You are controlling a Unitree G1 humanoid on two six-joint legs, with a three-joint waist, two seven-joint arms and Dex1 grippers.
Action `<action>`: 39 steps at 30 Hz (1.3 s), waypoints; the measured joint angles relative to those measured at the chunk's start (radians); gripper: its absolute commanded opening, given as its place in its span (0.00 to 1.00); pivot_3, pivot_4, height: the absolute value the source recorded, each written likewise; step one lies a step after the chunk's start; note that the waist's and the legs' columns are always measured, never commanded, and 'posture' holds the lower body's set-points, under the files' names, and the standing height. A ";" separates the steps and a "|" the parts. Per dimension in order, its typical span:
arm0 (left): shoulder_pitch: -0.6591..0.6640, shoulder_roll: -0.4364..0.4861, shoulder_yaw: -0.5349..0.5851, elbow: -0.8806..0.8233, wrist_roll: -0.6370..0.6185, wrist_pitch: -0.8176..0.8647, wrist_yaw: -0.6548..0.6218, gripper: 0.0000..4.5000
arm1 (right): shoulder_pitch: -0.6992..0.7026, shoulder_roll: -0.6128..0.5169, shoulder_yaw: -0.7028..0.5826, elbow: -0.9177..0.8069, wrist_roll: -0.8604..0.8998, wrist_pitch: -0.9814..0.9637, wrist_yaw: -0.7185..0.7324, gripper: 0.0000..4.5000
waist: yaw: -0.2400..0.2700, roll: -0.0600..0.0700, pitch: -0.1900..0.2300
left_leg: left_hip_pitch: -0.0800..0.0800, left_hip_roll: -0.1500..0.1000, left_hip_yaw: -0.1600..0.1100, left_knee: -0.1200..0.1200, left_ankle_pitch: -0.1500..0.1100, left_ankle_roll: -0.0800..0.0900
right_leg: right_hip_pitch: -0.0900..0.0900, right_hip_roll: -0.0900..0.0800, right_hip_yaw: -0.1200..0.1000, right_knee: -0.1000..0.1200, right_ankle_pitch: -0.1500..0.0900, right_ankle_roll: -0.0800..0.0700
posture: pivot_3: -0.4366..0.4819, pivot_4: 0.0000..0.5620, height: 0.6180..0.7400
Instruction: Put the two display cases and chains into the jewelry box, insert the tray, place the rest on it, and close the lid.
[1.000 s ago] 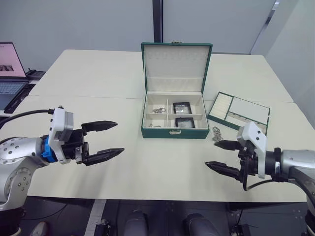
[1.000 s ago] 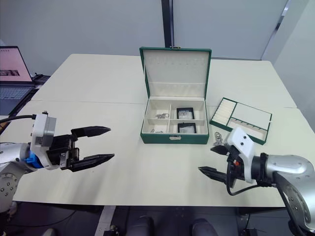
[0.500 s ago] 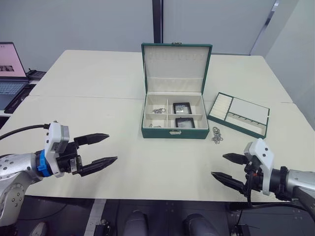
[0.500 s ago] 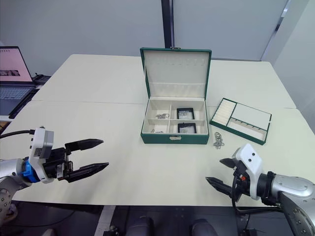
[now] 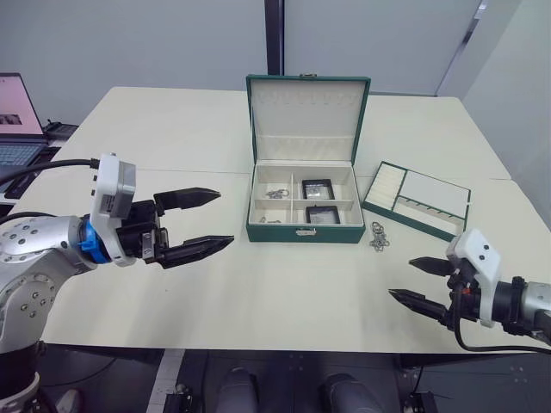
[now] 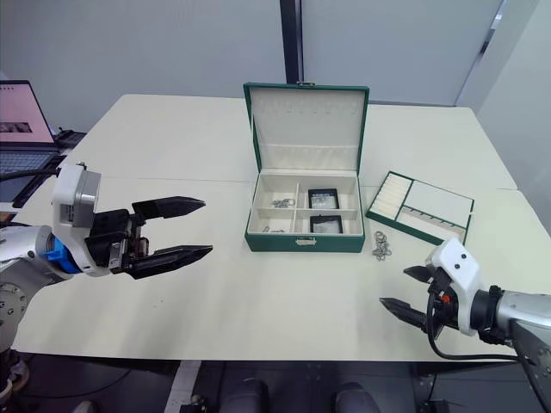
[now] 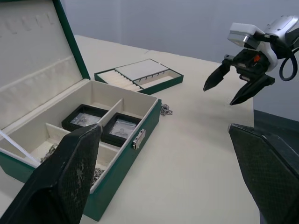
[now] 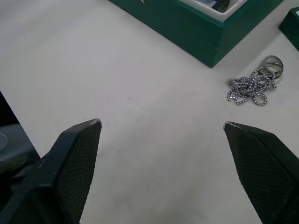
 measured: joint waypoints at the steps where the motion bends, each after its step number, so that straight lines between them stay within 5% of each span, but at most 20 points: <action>1: -0.006 0.000 -0.004 0.000 0.002 -0.001 -0.002 1.00 | -0.012 -0.007 0.000 0.012 0.006 -0.004 -0.001 0.98 | 0.001 0.000 0.000 | 0.000 0.000 0.000 0.000 0.000 0.000 | 0.000 0.000 0.000 0.000 0.000 0.000 | 0.48 0.27 1.00; 6: -0.031 -0.001 -0.038 0.010 0.025 -0.010 -0.007 1.00 | -0.165 -0.127 0.062 0.187 -0.008 0.003 -0.001 0.98 | 0.002 0.000 0.000 | 0.001 0.000 0.001 0.001 0.000 0.000 | 0.001 0.000 0.001 0.000 0.000 0.000 | 0.48 0.27 1.00; 10: -0.029 -0.001 -0.053 0.021 0.058 -0.035 -0.025 1.00 | -0.310 -0.216 0.230 0.441 -0.126 -0.135 0.055 0.98 | 0.001 0.000 0.000 | 0.001 0.000 0.002 0.001 0.000 0.000 | 0.000 0.000 0.001 0.000 0.000 0.000 | 0.48 0.27 1.00; 20: -0.023 -0.006 -0.065 0.003 0.075 -0.027 0.022 1.00 | -0.745 -0.179 0.568 1.043 -0.397 -0.451 0.269 0.98 | 0.000 0.002 0.003 | 0.002 0.001 0.004 0.002 0.001 -0.002 | -0.002 -0.001 0.003 0.000 0.000 0.000 | 0.48 0.27 1.00; 39: 0.029 -0.010 -0.040 -0.041 0.040 -0.024 0.067 1.00 | -0.929 -0.022 0.670 1.423 -0.595 -0.629 0.376 0.98 | 0.001 0.003 0.003 | 0.002 0.001 0.004 0.002 0.002 -0.003 | -0.001 -0.001 0.002 0.000 0.000 0.000 | 0.48 0.27 1.00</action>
